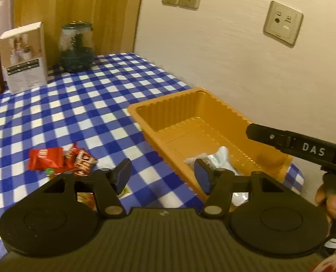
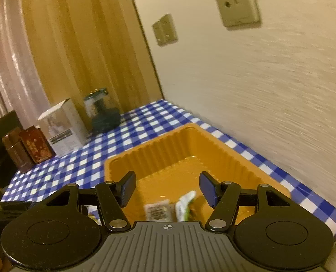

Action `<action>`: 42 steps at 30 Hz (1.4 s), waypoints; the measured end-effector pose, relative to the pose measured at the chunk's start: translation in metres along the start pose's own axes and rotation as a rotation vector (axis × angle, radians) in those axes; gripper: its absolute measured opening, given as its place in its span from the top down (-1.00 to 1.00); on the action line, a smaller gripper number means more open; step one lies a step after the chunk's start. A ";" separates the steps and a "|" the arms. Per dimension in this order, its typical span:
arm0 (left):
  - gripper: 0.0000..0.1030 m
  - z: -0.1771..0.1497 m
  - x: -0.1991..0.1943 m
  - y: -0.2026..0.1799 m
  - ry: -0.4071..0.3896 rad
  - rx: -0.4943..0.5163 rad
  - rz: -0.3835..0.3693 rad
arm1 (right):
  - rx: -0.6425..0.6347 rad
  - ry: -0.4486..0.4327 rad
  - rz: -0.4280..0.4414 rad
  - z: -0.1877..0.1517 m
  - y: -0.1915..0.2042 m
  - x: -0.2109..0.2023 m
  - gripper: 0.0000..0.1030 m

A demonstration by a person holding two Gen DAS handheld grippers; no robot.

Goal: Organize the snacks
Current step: 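Carry both packets over the orange tray and open both grippers to drop them, then move both grippers back over the remaining snack pile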

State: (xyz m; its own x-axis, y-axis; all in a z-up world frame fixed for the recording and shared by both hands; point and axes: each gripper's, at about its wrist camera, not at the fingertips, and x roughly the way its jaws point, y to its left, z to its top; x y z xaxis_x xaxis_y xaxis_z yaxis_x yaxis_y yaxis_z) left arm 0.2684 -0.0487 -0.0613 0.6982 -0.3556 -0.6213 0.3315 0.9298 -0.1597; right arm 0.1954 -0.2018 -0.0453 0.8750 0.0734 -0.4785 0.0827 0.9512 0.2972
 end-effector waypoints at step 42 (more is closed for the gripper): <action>-0.64 -0.062 -0.011 0.106 0.062 0.105 0.145 | -0.210 0.265 0.227 -0.034 0.140 0.059 -0.18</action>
State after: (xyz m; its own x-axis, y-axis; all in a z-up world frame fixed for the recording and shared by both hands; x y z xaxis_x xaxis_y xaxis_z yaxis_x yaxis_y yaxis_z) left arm 0.2563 0.0599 -0.1193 0.7039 -0.2087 -0.6790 0.2966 0.9549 0.0140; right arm 0.2423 -0.0538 -0.0594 0.7047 0.3368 -0.6245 -0.2215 0.9406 0.2573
